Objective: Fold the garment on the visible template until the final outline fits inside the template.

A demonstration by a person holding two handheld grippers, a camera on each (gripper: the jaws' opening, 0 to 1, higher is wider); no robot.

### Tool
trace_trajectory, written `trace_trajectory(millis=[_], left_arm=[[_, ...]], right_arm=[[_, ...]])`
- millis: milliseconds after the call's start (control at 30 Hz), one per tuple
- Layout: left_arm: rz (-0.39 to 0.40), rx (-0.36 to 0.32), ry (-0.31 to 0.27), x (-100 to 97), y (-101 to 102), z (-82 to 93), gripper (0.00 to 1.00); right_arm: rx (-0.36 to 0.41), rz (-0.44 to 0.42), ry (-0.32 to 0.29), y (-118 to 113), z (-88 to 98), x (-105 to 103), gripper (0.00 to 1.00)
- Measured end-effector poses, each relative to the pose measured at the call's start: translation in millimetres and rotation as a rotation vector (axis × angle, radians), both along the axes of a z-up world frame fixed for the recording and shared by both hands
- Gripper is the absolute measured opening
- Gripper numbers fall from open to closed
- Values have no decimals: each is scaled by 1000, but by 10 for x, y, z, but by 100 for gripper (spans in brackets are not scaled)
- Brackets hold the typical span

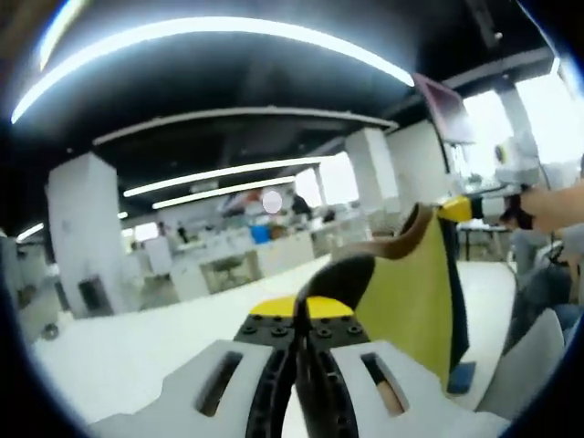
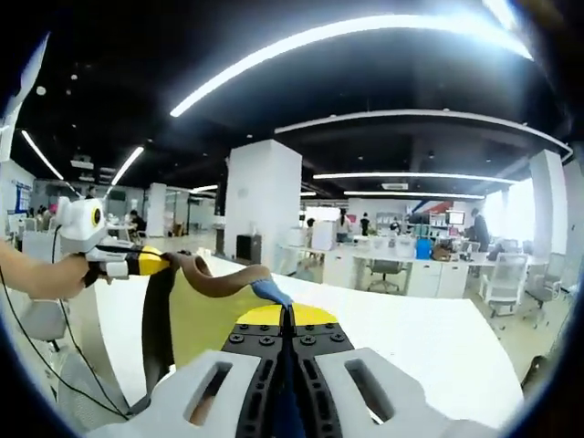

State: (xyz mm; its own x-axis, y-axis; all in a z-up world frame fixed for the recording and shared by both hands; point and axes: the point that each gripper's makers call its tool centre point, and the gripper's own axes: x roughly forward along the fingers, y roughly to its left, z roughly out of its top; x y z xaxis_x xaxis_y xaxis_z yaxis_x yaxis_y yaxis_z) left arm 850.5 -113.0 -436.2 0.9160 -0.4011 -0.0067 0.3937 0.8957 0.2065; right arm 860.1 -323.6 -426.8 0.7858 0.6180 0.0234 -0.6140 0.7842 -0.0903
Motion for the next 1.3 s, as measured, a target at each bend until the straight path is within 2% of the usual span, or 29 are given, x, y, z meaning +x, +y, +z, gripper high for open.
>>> trace_trajectory(millis=[167,467,733,1300], left_arm=[[9,-26,27,177,28,-88,0],[13,-18,62,535,74,-257,0],[16,-17,79,755,89,-340,0],[32,12,153,1225,152,-775,0]], right_arm=[[7,1,16,32,-72,137,1],[9,3,47,93,-224,436,1],[-3,4,64,116,-340,656,1],[12,4,142,199,-731,1097,1]])
